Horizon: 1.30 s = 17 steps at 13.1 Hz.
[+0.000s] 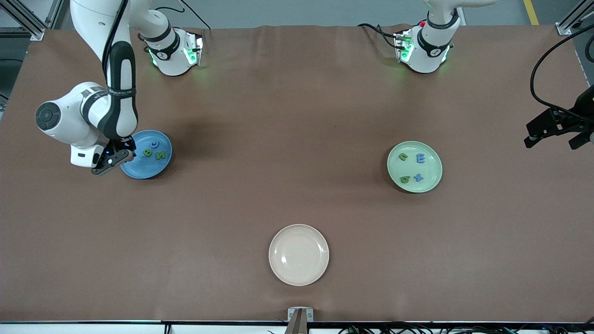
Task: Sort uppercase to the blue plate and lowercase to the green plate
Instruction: 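Carry the pink Q with the right gripper over the blue plate, then lower the Q onto the blue plate and open the right gripper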
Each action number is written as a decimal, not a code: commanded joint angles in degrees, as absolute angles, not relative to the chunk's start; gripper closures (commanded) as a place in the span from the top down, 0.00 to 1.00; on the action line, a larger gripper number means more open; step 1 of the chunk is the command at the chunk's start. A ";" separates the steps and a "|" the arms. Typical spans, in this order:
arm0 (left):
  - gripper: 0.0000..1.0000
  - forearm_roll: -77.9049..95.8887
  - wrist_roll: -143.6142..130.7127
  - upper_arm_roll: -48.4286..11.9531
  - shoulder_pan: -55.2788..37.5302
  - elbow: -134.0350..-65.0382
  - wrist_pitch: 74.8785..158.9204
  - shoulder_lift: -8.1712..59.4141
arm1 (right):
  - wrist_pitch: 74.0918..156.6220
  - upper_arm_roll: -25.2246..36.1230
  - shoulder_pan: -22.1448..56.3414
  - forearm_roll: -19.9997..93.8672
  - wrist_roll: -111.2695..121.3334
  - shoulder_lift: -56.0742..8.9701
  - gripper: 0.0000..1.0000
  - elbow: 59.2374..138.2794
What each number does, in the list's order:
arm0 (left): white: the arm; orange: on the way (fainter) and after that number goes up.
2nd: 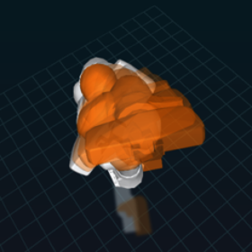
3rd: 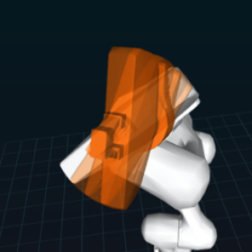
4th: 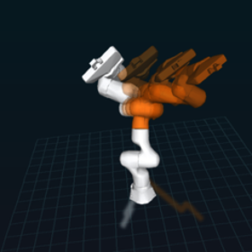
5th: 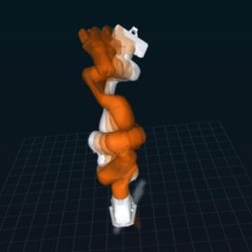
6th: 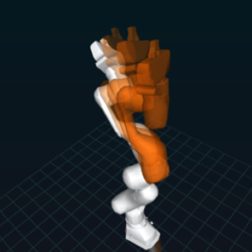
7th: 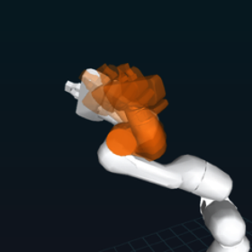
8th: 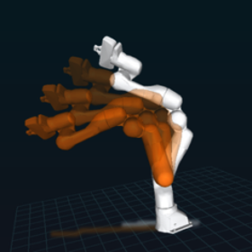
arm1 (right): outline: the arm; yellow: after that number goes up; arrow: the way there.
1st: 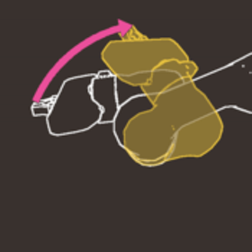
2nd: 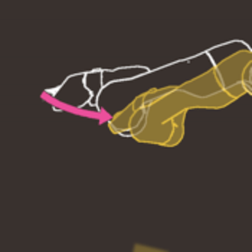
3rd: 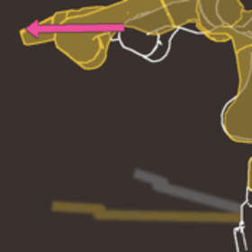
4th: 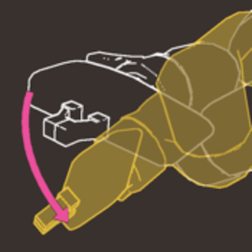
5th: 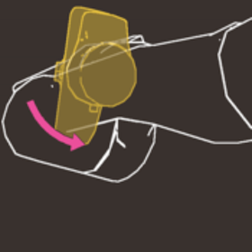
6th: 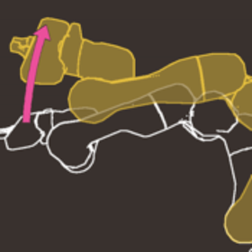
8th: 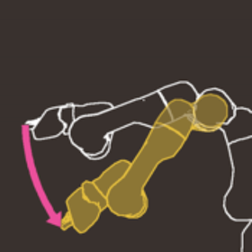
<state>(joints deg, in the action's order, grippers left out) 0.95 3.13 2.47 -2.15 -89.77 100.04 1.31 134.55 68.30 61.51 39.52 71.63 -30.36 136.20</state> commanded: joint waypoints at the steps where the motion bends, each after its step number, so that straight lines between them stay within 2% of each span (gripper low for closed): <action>1: 1.00 1.05 2.46 2.37 -2.02 -89.56 99.32 0.79 | 137.54 64.08 58.89 42.79 74.00 -29.97 0.00 136.41; 6: 1.00 1.05 2.46 2.37 -2.02 -89.56 99.32 0.79 | 138.78 61.09 58.80 46.67 73.92 -29.97 0.01 136.41; 7: 1.00 1.05 2.46 2.37 -2.02 -89.56 99.32 0.79 | 139.30 61.00 58.80 46.67 73.92 -30.06 0.12 136.41; 8: 1.00 1.05 2.46 2.37 -2.02 -89.47 99.32 0.79 | 139.39 61.00 58.71 46.58 73.65 -30.06 0.76 136.41; 9: 1.00 1.05 2.46 2.37 -2.02 -89.56 99.32 0.79 | 139.31 61.00 58.88 46.67 73.48 -30.06 1.00 136.41; 17: 1.00 1.05 2.46 2.37 -2.02 -89.47 99.32 0.79 | 136.51 61.52 60.02 46.58 67.26 -29.18 1.00 135.71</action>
<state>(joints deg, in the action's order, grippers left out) 0.95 3.13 2.47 -2.15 -89.77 100.04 1.31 137.47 61.70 59.75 45.31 69.97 -30.37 136.04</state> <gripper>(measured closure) 0.000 0.000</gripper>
